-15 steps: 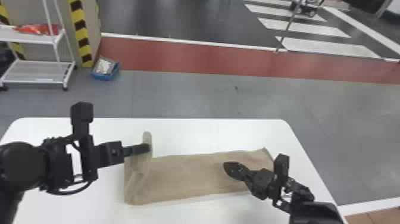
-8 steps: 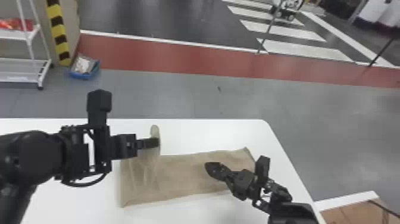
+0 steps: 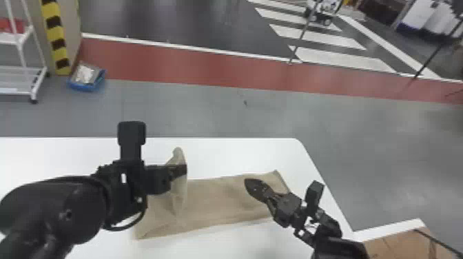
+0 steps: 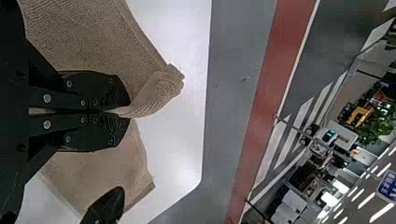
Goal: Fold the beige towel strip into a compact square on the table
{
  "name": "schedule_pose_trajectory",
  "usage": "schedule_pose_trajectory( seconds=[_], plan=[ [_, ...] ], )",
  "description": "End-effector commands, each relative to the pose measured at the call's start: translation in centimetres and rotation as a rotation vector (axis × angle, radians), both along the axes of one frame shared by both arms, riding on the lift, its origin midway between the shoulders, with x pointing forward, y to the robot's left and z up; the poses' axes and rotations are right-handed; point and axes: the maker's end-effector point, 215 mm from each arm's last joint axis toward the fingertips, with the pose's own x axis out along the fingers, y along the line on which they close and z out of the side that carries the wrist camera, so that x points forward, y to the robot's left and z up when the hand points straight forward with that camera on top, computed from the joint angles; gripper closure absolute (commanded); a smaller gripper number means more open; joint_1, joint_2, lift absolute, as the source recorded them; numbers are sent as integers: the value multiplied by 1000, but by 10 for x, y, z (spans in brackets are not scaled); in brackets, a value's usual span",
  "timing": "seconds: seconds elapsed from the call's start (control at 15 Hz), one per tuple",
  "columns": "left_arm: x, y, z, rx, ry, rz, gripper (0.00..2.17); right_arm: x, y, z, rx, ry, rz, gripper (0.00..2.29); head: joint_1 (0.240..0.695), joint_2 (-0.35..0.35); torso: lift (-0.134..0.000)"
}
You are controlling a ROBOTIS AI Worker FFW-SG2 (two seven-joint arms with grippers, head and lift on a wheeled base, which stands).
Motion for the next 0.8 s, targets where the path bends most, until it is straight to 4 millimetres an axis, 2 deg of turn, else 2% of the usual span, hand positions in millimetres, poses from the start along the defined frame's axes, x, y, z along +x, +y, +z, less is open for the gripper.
schedule_pose_trajectory(
  seconds=[0.0, 0.2, 0.4, 0.47, 0.53, 0.6, 0.67, 0.73],
  plan=[
    [-7, -9, -21, 37, 2, -15, 1268, -2, -18, 7, -4, -27, -37, 1652, 695, -350, 0],
    [-14, -11, -40, 73, 9, -23, 1268, -1, -31, 14, 4, -42, -60, 1652, 695, -350, 0],
    [-8, -8, -38, 89, 2, -23, 1254, -3, -36, 13, 4, -41, -73, 1652, 695, -350, 0],
    [-13, -9, -46, 91, 27, -31, 971, -4, -39, 14, 14, -45, -85, 1649, 695, -350, 0],
    [-20, -10, -54, 97, 53, -50, 387, -4, -43, 13, 32, -39, -109, 1619, 695, -350, 0],
    [-27, -13, -61, 110, 73, -71, 26, -3, -48, 15, 50, -44, -127, 1318, 695, -350, 0],
    [-35, -20, -65, 117, 76, -92, 2, -2, -51, 16, 54, -49, -144, 977, 695, -350, 0],
    [-39, -24, -67, 111, 85, -101, 9, -1, -52, 16, 54, -50, -154, 809, 695, -350, 0]
  ],
)
